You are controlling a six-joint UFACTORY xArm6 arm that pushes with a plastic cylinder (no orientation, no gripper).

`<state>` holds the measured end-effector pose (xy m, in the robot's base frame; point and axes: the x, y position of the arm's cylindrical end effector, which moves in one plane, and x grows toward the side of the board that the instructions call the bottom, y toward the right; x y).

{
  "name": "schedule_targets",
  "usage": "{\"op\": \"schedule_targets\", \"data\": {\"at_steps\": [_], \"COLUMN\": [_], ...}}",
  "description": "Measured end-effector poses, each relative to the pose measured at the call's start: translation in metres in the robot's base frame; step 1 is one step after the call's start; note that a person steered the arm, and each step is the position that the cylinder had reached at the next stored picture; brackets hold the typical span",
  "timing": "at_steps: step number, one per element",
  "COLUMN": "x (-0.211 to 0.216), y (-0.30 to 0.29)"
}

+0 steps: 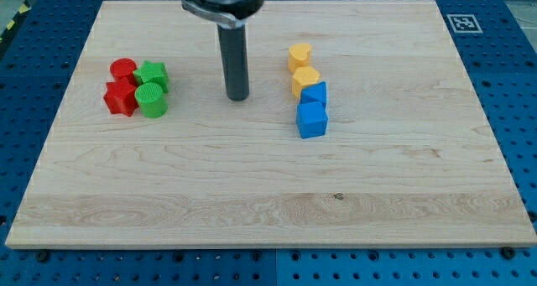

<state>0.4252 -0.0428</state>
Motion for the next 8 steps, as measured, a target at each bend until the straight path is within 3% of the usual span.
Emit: {"op": "schedule_targets", "data": {"at_steps": [2,4,5,6,8], "x": [0.068,0.133,0.134,0.115,0.071], "y": [0.013,0.137,0.215,0.231,0.166]}}
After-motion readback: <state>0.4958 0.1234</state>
